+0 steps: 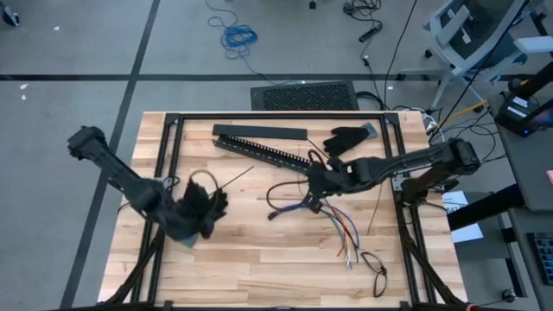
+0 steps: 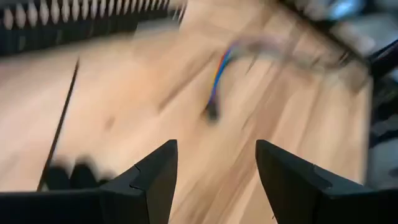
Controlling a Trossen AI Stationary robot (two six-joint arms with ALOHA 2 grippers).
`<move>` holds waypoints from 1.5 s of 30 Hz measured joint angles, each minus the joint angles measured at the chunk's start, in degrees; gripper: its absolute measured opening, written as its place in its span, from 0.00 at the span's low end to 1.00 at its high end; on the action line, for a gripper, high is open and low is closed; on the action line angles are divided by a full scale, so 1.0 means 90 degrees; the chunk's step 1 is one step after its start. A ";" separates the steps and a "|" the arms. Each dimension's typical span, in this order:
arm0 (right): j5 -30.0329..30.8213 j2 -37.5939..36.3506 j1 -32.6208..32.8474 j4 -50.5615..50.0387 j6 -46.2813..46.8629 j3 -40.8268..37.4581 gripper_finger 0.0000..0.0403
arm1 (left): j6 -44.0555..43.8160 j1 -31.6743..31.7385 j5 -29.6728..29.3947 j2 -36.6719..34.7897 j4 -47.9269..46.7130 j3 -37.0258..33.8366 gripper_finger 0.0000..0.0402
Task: Ziptie cables
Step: Wrap the cable wires using a zip tie
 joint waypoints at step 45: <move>0.0659 -0.1551 -0.0046 -0.2035 -0.0051 -0.0010 0.00 | 0.5694 0.3497 0.3612 0.5108 0.3515 0.1909 0.53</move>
